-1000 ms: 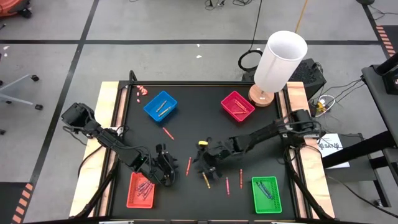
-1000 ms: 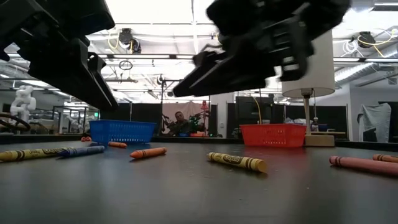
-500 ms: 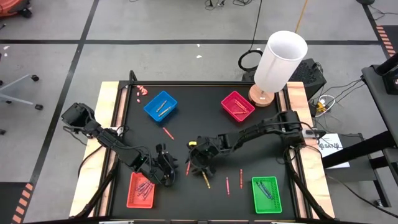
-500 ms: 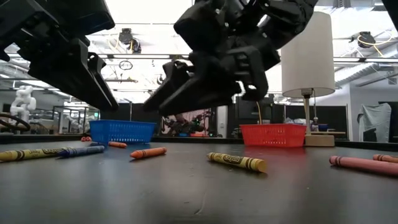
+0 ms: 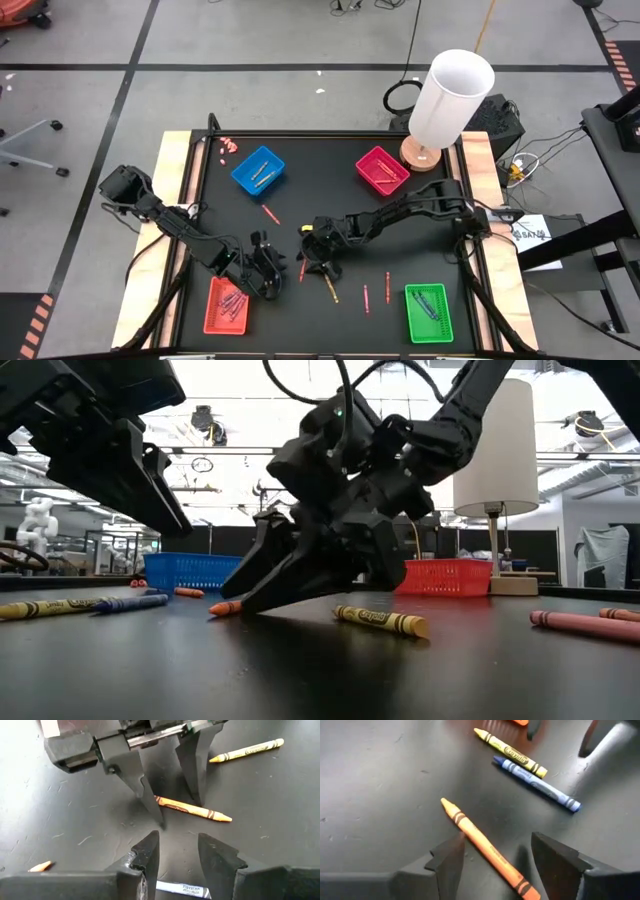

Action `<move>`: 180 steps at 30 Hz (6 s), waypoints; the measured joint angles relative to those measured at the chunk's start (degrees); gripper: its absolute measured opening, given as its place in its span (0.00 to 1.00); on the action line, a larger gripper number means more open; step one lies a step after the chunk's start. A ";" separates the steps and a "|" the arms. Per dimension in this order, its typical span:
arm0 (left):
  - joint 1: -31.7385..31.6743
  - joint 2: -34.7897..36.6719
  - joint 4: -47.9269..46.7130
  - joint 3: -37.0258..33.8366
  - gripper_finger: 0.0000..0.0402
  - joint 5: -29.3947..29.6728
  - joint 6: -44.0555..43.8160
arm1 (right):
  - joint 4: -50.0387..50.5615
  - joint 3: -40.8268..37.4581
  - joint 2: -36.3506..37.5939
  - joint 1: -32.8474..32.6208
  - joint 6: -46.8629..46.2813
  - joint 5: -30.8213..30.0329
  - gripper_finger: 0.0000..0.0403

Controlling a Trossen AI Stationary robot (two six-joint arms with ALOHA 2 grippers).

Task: Sort crayons
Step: Put the orange crayon into the red bin

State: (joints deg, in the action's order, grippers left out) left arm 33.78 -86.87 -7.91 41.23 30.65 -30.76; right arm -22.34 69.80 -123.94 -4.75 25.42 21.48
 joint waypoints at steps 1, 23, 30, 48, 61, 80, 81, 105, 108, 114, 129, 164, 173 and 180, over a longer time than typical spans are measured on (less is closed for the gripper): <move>0.00 0.00 -0.12 0.00 0.33 0.00 0.02 | -0.04 0.00 -0.31 0.21 0.37 0.20 0.53; 0.00 0.00 -0.08 0.00 0.33 0.02 0.11 | 4.41 0.04 -0.51 0.89 -1.05 2.94 0.09; 0.00 0.00 -0.08 0.00 0.33 0.39 0.13 | 4.56 0.04 -0.51 0.70 -2.41 3.26 0.01; 0.00 0.00 -0.10 -0.02 0.33 1.07 0.06 | 9.55 -0.18 5.60 -0.19 -6.80 3.47 0.00; -0.02 0.00 -0.01 -0.02 0.33 1.07 0.00 | 33.43 -0.11 21.30 -3.51 -5.86 -0.47 0.00; -0.12 0.00 0.97 -0.04 0.33 1.09 1.66 | -1.94 -24.78 29.30 -3.61 -13.52 -12.20 0.00; -0.22 0.00 1.40 -0.04 0.33 1.09 2.15 | -4.51 -25.72 29.27 -3.82 -14.07 -13.51 0.00; -1.62 0.02 3.53 -0.04 0.33 1.38 4.64 | -8.36 -27.43 38.63 -5.46 -20.40 -21.71 0.04; -1.60 0.02 3.53 -0.04 0.33 1.40 4.55 | -8.39 -27.45 38.55 -5.51 -20.37 -21.73 0.04; -1.60 0.02 3.50 -0.04 0.33 1.43 4.55 | -10.35 -27.45 38.55 -5.51 -20.19 -22.13 0.04; -1.55 0.02 3.48 -0.04 0.33 1.36 4.57 | -14.91 -27.43 38.55 -5.49 -17.10 -26.21 0.04; -1.55 0.02 3.46 -0.04 0.33 1.29 5.75 | -11.02 -27.43 38.55 -5.38 19.60 -25.91 0.04; -1.55 0.02 3.46 -0.04 0.33 1.29 5.75 | -12.43 -27.43 38.55 -5.38 6.07 -25.91 0.04; -1.55 0.02 3.46 -0.04 0.33 1.29 5.75 | -13.40 -27.43 38.55 -5.38 -8.93 -25.93 0.04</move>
State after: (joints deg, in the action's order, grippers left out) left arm 32.23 -86.85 -4.45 41.19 31.94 -25.02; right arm -35.75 42.37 -85.38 -10.13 16.48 -4.45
